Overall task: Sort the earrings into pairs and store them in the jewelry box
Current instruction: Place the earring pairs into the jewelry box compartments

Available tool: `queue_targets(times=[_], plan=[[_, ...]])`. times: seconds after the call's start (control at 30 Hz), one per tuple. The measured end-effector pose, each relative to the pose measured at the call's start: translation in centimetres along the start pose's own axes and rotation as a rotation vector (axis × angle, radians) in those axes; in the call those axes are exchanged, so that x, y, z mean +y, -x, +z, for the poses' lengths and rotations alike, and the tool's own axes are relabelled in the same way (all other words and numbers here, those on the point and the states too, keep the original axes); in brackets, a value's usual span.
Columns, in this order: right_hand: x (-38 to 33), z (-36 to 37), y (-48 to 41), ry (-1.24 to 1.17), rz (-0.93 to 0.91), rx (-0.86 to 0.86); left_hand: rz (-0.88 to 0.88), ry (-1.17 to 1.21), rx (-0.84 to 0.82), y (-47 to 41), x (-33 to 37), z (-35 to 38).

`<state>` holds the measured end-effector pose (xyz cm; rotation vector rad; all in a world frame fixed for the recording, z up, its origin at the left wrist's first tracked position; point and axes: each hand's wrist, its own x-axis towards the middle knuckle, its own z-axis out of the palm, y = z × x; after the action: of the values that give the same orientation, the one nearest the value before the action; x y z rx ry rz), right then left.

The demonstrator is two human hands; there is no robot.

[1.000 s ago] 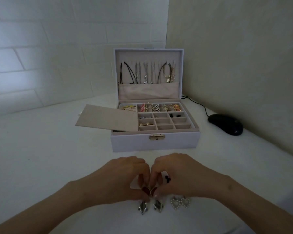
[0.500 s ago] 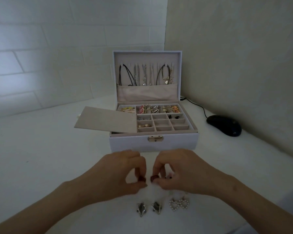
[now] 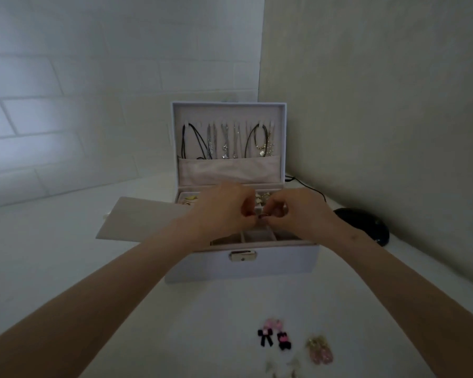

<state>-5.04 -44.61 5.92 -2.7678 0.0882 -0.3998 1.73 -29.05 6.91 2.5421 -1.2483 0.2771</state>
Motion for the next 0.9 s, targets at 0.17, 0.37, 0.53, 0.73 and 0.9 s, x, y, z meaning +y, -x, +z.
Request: queue_targets(times=[0.17, 0.37, 0.53, 0.73, 0.9], plan=[[0.1, 0.2, -0.6, 0.045, -0.036, -0.06, 0.013, -0.105, -0.12, -0.9, -0.2, 1.0], [-0.1, 0.4, -1.1, 0.137, -0.069, -0.126, -0.021, -0.201, -0.159, -1.7, -0.2, 1.3], [-0.5, 0.7, -1.6, 0.175, -0.072, -0.106, -0.025, -0.262, -0.119, -1.9, 0.0, 1.6], [-1.2, 0.5, -0.7, 0.212, -0.071, 0.062, -0.068, -0.11, -0.042, -0.4, 0.5, 0.4], [-1.8, -1.6, 3.9, -0.052, -0.07, -0.011, -0.018, -0.013, 0.156, 4.0, 2.5, -1.5]])
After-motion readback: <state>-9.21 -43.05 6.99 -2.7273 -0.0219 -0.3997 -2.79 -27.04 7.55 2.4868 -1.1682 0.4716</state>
